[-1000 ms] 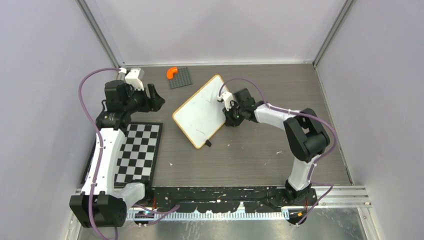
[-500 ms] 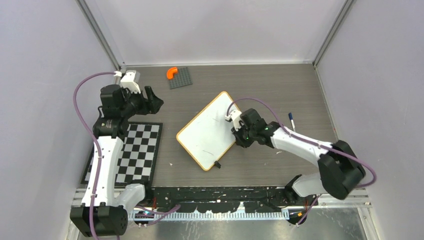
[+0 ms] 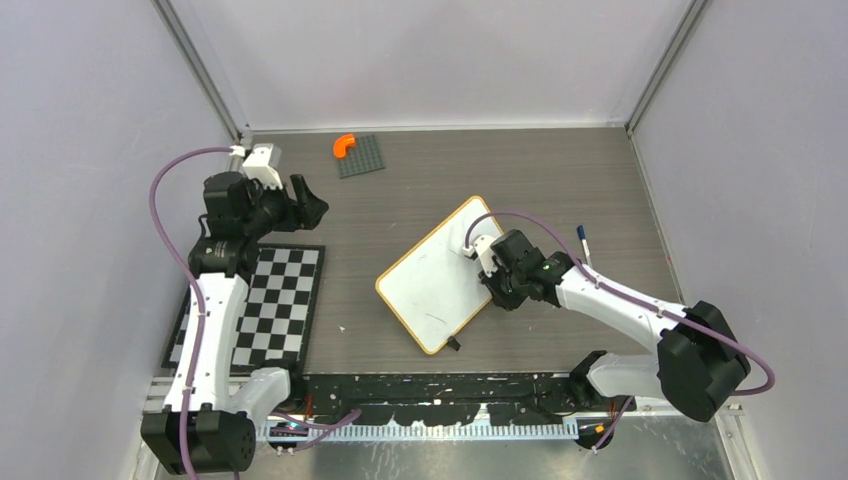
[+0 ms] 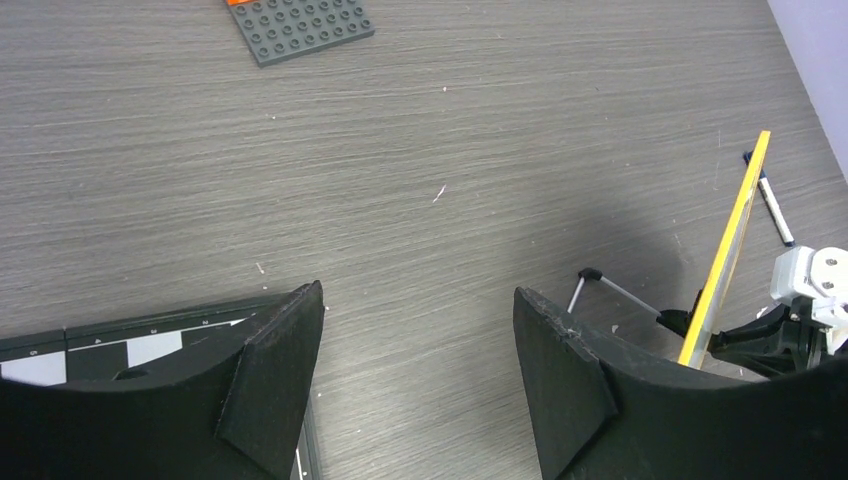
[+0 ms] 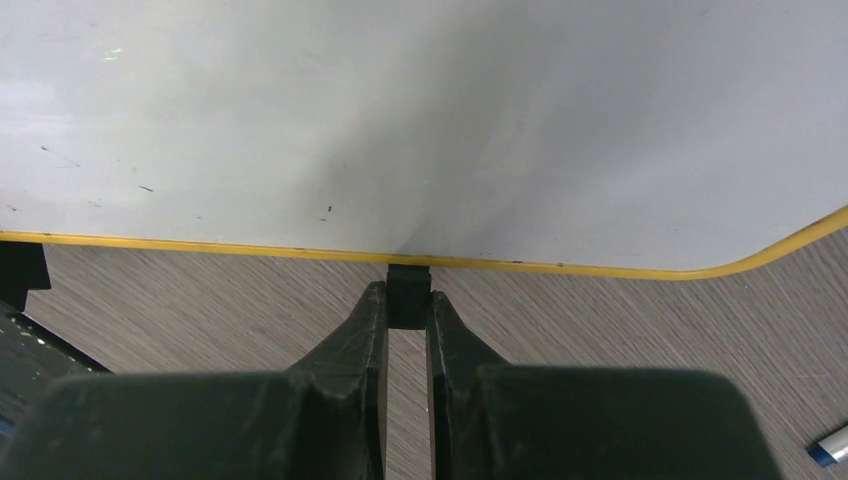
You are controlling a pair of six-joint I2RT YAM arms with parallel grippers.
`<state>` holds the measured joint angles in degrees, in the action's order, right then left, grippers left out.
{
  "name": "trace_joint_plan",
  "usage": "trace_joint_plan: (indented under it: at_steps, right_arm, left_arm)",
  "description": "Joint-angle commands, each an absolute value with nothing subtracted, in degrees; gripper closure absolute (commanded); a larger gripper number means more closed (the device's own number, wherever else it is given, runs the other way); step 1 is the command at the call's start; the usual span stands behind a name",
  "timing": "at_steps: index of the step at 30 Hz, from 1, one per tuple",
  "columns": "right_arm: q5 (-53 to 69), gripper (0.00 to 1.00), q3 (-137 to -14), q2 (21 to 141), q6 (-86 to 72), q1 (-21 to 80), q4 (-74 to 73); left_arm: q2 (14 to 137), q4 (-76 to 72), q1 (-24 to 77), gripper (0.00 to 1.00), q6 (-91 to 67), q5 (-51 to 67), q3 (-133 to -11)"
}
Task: Write a sentence on the whiteboard
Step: Move the whiteboard to the center of the board, then adjust the whiteboard at the center of the board.
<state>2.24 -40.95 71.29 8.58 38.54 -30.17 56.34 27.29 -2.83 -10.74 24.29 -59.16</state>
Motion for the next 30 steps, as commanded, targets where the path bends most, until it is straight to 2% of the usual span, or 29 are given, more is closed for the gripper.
trace_joint_plan:
  at_steps: [1,2,3,5,8,14,16,20,23,30]
  right_arm:
    - [1.3,0.97,-42.2,70.2,12.2,39.1,-34.4]
    - [1.2,0.89,-41.8,69.9,13.1,39.2,-34.9]
    - [1.1,0.73,-41.5,69.7,13.8,39.2,-35.7]
    - [1.7,0.57,-41.7,69.0,14.8,39.1,-37.1]
    - [4.2,0.42,-42.7,66.9,15.2,39.2,-38.4]
    - [6.8,0.36,-47.3,62.7,16.9,38.9,-44.8]
    - [7.6,0.33,-49.2,61.4,17.1,37.3,-46.9]
    - [17.6,0.28,-53.3,59.6,17.6,28.3,-50.3]
    - [23.6,0.24,-57.1,60.4,18.8,20.6,-52.4]
    - [29.1,0.24,-64.1,65.7,21.1,4.2,-58.4]
  left_arm:
    - [56.8,23.7,-3.3,0.28,-11.8,25.4,-58.9]
    - [57.0,23.7,-3.3,0.28,-11.7,25.5,-58.9]
    - [57.0,23.7,-3.3,0.28,-11.7,25.6,-58.9]
    - [57.0,23.5,-3.3,0.28,-11.6,25.7,-58.9]
    - [57.4,23.2,-3.3,0.28,-11.7,26.1,-58.7]
    - [58.0,24.2,-3.3,0.25,-10.9,29.6,-59.2]
    - [59.2,26.2,-3.2,0.25,-9.7,34.9,-60.5]
    - [64.9,32.6,-0.8,0.25,-9.0,46.5,-66.1]
    - [72.5,42.9,8.8,0.23,-3.0,45.6,-74.5]
    - [90.9,56.1,24.3,0.25,-0.3,42.3,-91.9]
